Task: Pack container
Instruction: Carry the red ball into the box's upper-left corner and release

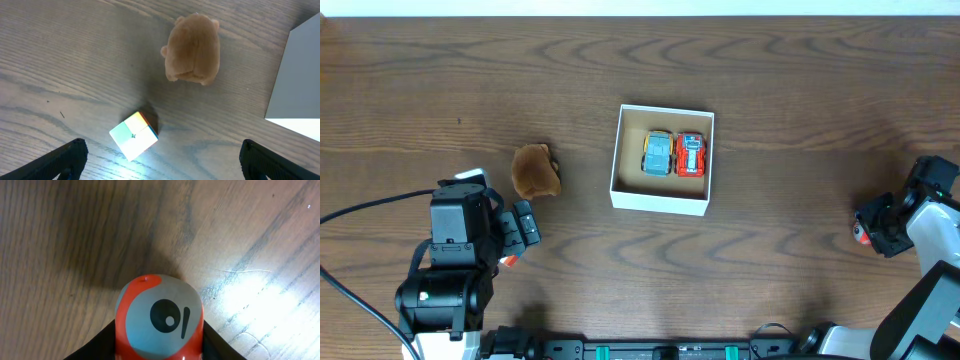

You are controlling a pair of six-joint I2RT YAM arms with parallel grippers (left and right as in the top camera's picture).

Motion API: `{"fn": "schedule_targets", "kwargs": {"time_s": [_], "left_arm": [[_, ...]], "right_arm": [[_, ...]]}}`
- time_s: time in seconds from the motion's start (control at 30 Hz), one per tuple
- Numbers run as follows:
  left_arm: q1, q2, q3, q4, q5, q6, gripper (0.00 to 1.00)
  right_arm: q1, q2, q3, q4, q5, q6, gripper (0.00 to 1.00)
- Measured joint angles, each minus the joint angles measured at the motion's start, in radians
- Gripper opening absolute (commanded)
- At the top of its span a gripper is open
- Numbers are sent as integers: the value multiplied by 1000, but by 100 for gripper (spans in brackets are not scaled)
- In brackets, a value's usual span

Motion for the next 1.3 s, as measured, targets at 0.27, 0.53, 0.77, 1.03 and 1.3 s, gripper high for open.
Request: {"fn": "schedule_targets", "kwargs": {"time_s": [0.27,0.53,0.77,1.03,1.3], "left_arm": [[0,0,0,0,0,0,98],[0,0,0,0,0,0,98],[0,0,0,0,0,0,98],[0,0,0,0,0,0,98],[0,0,0,0,0,0,98]], "right_arm": [[66,-11,2,-9,-11,-10,1],[394,-149,182,-79,-38,-79,1],[821,-194,433,-18,-24,-179,2],[1146,-74,513,133,6,-288,1],[1234,158,513,303,5,-354,1]]}}
